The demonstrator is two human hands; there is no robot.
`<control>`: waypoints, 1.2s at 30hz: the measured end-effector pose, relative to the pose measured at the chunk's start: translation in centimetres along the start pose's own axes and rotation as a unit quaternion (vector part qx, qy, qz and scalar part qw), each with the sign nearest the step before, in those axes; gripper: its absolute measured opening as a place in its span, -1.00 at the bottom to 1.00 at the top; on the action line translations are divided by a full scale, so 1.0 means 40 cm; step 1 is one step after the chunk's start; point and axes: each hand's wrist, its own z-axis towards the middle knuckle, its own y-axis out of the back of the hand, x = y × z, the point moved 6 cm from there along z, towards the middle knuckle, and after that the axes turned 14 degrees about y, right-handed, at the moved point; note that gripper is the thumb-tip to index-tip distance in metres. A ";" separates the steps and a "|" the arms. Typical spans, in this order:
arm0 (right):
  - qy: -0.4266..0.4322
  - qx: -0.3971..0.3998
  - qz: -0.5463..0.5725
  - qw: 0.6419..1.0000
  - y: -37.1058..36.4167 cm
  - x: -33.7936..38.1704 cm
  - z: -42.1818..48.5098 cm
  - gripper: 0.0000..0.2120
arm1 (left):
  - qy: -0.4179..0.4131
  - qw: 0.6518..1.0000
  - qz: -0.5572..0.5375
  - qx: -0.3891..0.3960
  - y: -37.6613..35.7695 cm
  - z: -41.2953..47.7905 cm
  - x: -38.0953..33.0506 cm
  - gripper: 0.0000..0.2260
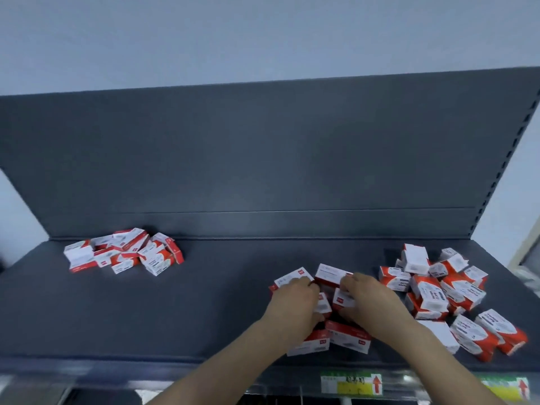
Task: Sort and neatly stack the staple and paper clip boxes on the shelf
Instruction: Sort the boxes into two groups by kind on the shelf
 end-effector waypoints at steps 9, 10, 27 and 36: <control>0.065 -0.041 -0.020 0.997 0.061 0.069 0.067 -0.51 | -0.004 0.990 -0.093 -0.109 0.083 -0.021 0.086 -0.55; 0.076 -0.057 -0.015 0.995 0.073 0.090 0.090 -0.49 | 0.008 0.987 -0.088 -0.130 0.100 -0.022 0.110 -0.49; 0.202 -0.075 0.032 0.976 0.007 0.739 0.592 -0.53 | 0.201 0.968 -0.035 -0.149 0.242 -0.041 0.872 -0.40; 0.214 -0.014 0.020 0.976 -0.130 0.963 0.795 -0.57 | 0.283 0.951 -0.053 -0.110 0.213 -0.034 1.293 -0.43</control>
